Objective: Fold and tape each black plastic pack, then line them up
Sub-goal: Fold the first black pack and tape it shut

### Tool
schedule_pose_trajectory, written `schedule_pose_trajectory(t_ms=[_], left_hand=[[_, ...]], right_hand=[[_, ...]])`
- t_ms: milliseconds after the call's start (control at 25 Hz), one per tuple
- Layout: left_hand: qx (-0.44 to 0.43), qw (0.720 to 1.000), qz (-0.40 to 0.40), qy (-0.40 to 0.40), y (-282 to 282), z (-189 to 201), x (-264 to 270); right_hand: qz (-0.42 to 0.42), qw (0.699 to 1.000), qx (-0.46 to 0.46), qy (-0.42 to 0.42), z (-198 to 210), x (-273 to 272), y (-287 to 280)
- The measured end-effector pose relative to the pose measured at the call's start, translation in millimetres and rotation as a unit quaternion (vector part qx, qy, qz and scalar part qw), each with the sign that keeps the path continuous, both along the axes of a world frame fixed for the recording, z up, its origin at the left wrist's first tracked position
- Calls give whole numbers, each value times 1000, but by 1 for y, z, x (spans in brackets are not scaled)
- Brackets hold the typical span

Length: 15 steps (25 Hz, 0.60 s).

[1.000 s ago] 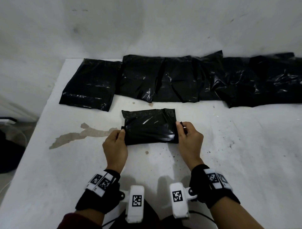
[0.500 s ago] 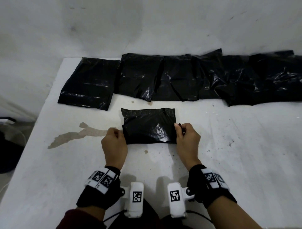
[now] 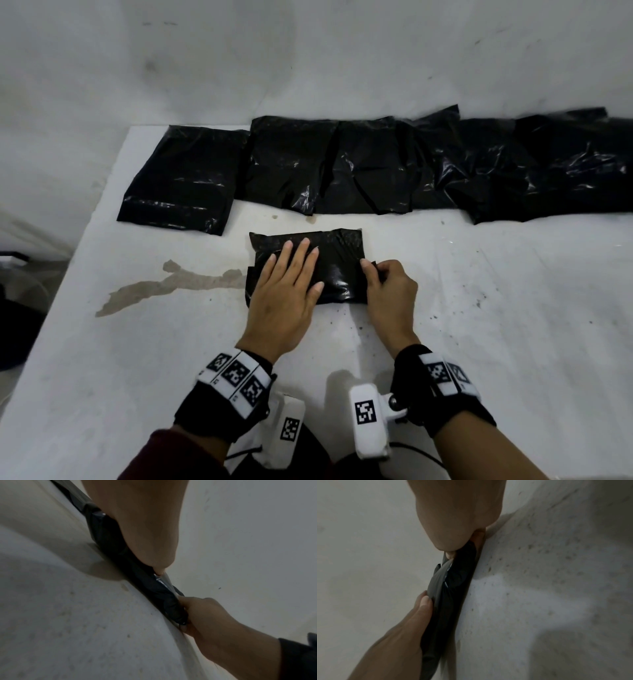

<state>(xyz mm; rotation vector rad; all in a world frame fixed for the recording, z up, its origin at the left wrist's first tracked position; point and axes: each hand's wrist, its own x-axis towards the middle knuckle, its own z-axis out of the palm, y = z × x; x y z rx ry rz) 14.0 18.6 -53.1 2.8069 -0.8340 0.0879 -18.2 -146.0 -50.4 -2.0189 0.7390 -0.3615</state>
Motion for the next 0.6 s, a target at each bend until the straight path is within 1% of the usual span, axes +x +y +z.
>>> schedule_pose_trajectory(t_ms=[80,120,160,200,240,280,320,360,400,440,480,600], left_hand=[[-7,1000,4,-8,0,0,0],[-8,1000,4,-9,-2,0,0],[-6,1000,5,-8,-3,-1,0],[-2,1000,8,-7,-4,-1,0],[-1,1000,11,-10,-5,-1,1],[-2,1000,13,-12,-6,-1,2],[-1,1000,12,-11,-6,-1,2],[-2,1000,5,-8,-5,-1,2],[-3,1000,-6,-5,-5,-1,1],[-5,1000,-14,-2,-3,-1,1],[-9,1000,-19,3,-1,-1,1],[-46,998,-22,32,5,-1,5]], right_hand=[[-34,999,20,29,3,3,-7],[-59,998,23,29,6,4,-9],[-79,997,-7,-2,9,5,-11],[-75,992,-73,-64,15,4,-9],[-26,981,-148,-126,21,4,-3],[59,962,-212,-163,24,3,6],[164,938,-253,-171,22,3,15],[264,914,-272,-144,19,2,26],[339,895,-275,-93,17,1,33],[381,883,-272,-39,14,0,37],[396,879,-265,2,8,0,38],[372,894,-245,51,-2,0,33]])
